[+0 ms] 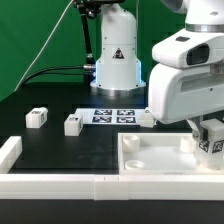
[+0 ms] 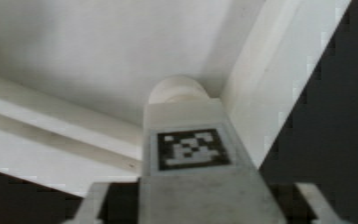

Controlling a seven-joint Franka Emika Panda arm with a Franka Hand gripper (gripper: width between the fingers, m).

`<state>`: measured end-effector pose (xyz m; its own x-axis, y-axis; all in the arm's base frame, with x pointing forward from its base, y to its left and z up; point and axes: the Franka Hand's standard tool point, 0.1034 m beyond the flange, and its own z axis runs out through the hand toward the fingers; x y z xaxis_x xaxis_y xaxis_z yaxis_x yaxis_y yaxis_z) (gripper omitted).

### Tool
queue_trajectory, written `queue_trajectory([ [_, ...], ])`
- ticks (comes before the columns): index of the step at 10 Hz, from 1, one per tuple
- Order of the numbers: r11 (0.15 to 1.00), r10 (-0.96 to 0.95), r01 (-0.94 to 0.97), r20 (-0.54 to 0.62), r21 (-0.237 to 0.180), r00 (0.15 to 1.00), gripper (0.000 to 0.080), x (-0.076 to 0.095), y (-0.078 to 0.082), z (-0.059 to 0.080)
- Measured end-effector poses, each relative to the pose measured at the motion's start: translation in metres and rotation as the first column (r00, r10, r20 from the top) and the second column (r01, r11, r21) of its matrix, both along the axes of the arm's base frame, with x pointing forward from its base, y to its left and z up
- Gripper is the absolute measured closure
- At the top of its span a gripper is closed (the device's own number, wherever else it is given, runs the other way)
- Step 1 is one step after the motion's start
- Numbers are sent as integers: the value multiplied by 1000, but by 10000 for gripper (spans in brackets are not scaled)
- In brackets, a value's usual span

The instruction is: Assemble one leg

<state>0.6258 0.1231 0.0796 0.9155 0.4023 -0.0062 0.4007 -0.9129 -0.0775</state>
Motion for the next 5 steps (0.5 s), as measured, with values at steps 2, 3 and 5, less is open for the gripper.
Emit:
queue_trajectory([
  [2, 991, -131, 131, -4, -2, 991, 506, 0, -1, 0],
  [3, 954, -299, 299, -3, -9, 954, 506, -1, -2, -1],
  [5, 858, -514, 514, -8, -17, 858, 506, -1, -3, -1],
])
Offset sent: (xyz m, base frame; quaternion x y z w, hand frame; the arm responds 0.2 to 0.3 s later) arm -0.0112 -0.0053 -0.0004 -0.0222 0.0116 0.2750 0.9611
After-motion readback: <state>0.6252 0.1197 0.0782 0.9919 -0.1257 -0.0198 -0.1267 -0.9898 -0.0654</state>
